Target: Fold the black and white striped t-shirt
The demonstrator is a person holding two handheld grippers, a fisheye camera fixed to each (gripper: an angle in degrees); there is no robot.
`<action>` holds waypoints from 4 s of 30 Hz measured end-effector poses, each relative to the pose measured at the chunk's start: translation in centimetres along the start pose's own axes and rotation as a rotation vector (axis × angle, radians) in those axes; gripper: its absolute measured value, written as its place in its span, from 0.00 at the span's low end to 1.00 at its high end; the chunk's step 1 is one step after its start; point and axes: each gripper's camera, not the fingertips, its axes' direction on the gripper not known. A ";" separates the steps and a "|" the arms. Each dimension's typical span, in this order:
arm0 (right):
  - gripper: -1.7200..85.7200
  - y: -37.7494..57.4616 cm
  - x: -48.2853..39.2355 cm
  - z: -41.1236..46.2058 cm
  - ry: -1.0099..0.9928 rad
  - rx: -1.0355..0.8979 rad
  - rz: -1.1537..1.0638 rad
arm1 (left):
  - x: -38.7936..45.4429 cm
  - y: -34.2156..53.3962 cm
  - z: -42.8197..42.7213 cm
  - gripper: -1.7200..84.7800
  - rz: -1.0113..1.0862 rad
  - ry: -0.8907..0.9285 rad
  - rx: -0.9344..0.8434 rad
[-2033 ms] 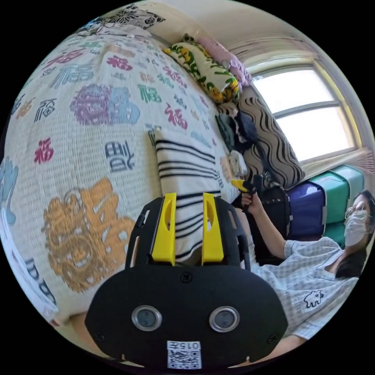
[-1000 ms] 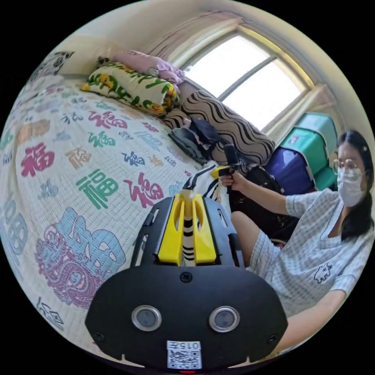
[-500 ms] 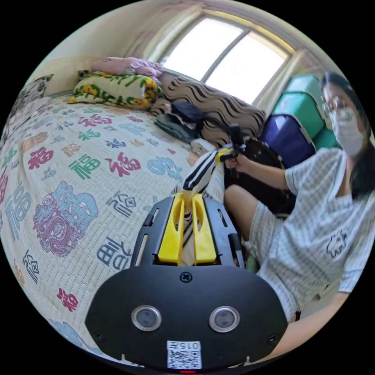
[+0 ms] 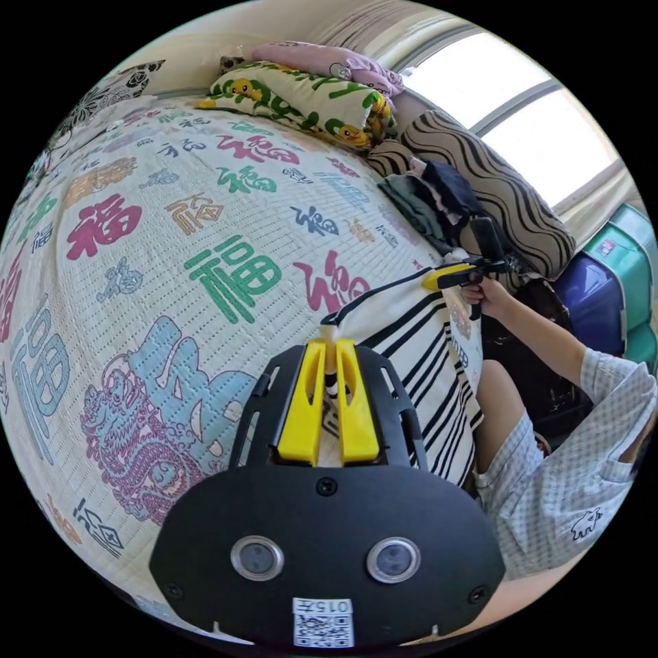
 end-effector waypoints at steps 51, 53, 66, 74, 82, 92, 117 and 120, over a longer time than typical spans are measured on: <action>0.01 18.4 -3.4 3.8 -0.088 -0.283 -0.049 | 16.9 8.1 11.3 0.01 -0.117 0.207 -0.220; 0.01 18.5 -2.7 2.2 -0.082 -0.296 -0.033 | 16.0 8.1 11.1 0.01 -0.163 0.227 -0.222; 0.01 14.7 1.7 -4.7 0.009 -0.077 0.068 | 12.1 2.4 14.1 0.01 -0.308 0.273 0.008; 0.06 21.6 8.6 -12.1 -0.285 0.035 0.240 | 8.5 4.9 11.6 0.12 -0.370 0.372 -0.011; 0.15 21.6 10.8 -10.4 -0.536 -0.013 0.240 | 4.9 4.9 16.4 0.21 -0.415 0.671 -0.006; 0.07 20.7 9.6 -9.7 -0.557 -0.066 0.203 | 7.0 1.0 19.9 0.12 -0.344 0.688 -0.079; 0.02 22.3 15.2 -27.7 0.609 -0.028 0.693 | 29.8 -20.0 42.3 0.12 -0.395 0.877 0.001; 0.02 22.9 13.3 -24.2 0.663 0.067 0.686 | 29.5 -16.6 38.6 0.11 -0.347 0.813 0.034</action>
